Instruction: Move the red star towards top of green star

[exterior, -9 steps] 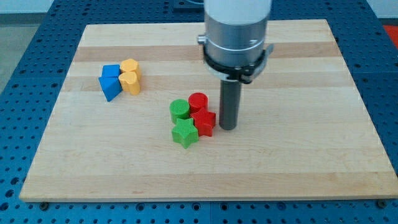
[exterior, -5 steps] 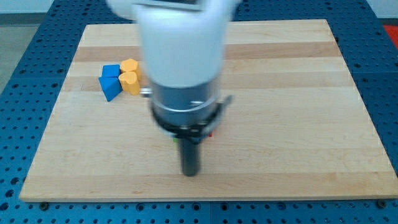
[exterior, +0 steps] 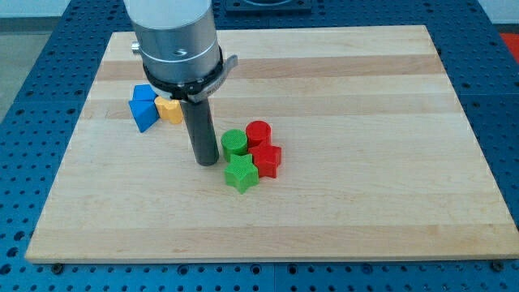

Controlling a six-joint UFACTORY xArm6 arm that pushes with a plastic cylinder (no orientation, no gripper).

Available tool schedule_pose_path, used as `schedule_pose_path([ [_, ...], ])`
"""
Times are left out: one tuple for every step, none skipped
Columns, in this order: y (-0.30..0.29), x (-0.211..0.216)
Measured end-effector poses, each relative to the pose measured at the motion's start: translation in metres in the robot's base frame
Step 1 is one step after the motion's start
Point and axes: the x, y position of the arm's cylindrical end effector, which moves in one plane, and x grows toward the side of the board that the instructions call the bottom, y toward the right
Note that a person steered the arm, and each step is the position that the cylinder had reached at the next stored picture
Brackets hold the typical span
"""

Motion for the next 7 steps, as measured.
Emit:
schedule_pose_path([
  [0.013, 0.003],
  [0.043, 0.003],
  [0.046, -0.004],
  [0.046, -0.019],
  [0.046, -0.013],
  [0.049, -0.005],
  [0.070, -0.005],
])
